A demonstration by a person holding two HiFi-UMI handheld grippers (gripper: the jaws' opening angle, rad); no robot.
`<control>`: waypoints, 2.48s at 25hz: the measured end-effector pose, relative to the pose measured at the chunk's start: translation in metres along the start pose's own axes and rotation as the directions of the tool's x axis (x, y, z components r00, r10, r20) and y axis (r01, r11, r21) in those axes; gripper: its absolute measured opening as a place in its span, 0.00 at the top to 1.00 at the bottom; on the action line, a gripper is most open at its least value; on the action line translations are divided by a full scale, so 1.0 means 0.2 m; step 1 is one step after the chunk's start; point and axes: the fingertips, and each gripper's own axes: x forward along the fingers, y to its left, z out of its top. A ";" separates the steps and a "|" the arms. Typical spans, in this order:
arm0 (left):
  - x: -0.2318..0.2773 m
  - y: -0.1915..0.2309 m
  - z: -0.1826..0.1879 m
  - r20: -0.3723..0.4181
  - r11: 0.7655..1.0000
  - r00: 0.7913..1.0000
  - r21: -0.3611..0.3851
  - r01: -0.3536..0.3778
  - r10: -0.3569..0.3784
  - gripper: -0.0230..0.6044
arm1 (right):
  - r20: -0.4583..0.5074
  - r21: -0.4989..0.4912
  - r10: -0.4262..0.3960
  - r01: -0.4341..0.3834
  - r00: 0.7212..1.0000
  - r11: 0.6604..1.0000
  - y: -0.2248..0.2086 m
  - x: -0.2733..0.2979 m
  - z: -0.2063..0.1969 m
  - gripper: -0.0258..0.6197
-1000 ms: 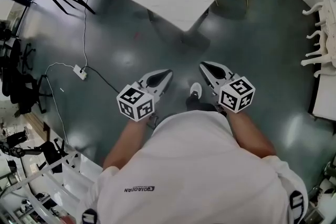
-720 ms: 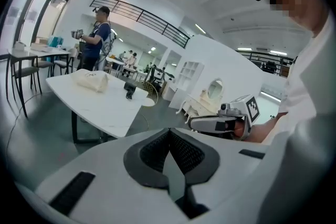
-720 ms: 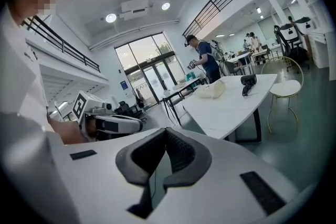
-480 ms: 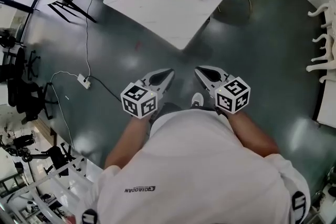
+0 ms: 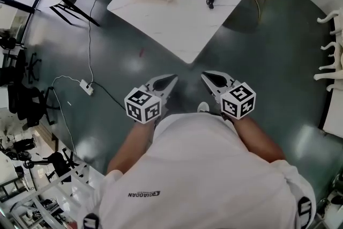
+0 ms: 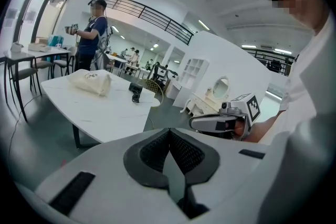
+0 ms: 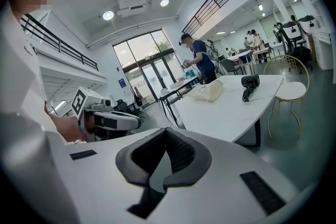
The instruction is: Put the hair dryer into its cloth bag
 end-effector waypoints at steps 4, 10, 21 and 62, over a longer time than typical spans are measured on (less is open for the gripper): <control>0.05 0.16 0.11 0.006 0.999 0.999 0.015 0.032 -0.032 0.92 | 0.008 0.000 -0.041 0.041 0.999 0.999 -0.09 0.14 0.09 0.94; 0.08 0.50 0.40 0.027 0.997 0.997 0.042 0.069 -0.070 0.92 | 0.024 -0.015 -0.105 0.105 0.994 0.994 -0.18 0.42 0.32 0.94; 0.15 1.10 0.68 -0.035 0.983 0.986 0.078 0.167 -0.164 0.92 | 0.039 0.035 -0.275 0.274 0.961 0.961 -0.40 0.92 0.53 0.94; 0.47 1.56 0.78 -0.132 0.991 0.986 0.077 0.110 -0.100 0.92 | -0.192 0.122 -0.767 0.791 0.612 0.600 -2.24 1.11 0.68 0.66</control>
